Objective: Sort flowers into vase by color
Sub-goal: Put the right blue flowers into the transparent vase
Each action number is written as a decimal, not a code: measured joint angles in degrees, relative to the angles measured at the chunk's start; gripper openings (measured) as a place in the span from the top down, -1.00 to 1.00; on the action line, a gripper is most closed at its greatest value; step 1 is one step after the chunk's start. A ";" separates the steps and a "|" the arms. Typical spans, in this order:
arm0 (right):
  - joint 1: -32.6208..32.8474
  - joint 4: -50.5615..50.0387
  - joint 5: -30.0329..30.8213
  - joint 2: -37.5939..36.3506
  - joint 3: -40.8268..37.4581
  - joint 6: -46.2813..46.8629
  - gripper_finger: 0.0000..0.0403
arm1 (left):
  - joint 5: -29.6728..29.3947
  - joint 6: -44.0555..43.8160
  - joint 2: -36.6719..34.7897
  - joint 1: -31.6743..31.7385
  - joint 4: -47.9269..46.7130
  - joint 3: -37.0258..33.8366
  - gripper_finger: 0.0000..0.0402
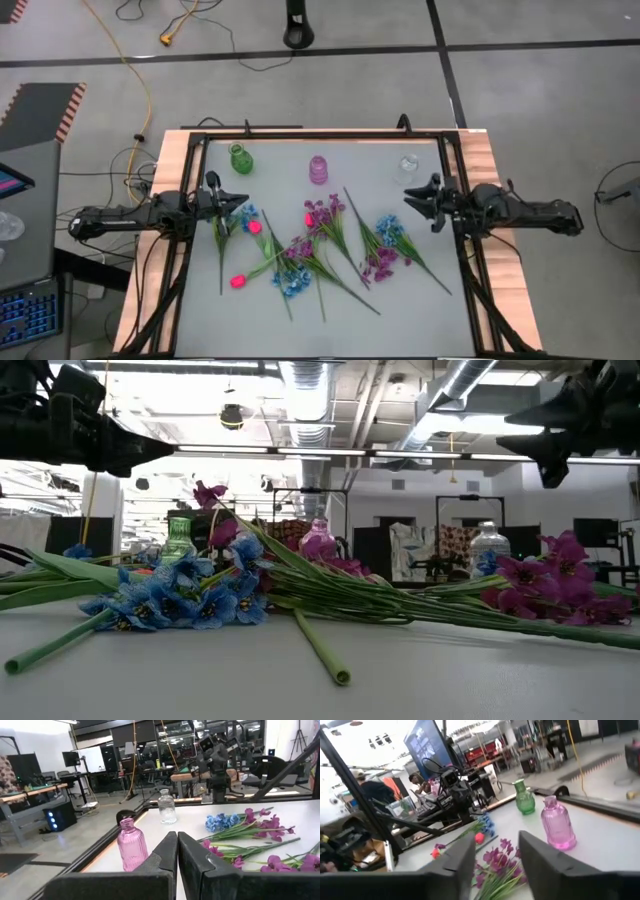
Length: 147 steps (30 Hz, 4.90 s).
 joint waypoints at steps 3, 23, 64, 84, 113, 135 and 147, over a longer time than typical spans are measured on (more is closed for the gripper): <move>0.66 -4.49 -1.17 1.23 4.31 1.00 -0.19 | 0.00 0.11 0.00 0.00 0.05 0.00 1.00; 12.68 -34.85 -4.42 33.06 30.57 17.29 -0.21 | -0.76 -6.01 0.00 0.00 0.05 -0.02 1.00; 18.64 -48.24 -9.20 80.33 34.44 34.80 -0.21 | -0.83 -6.19 0.00 0.00 -0.03 -0.02 1.00; 18.53 -47.82 -9.13 82.95 34.42 32.02 0.77 | -0.81 -9.03 0.02 0.00 -0.04 0.00 1.00; 11.94 -48.07 -5.02 60.27 34.42 32.00 0.79 | -0.81 -8.98 0.02 -0.01 -0.05 -0.01 1.00; 1.19 -21.61 32.23 32.25 34.46 -7.40 0.79 | -0.81 -8.96 0.02 -0.02 -0.06 0.00 1.00; -6.13 -15.06 45.24 29.60 34.46 -20.48 0.79 | -0.81 -8.96 0.02 0.00 -0.04 -0.02 1.00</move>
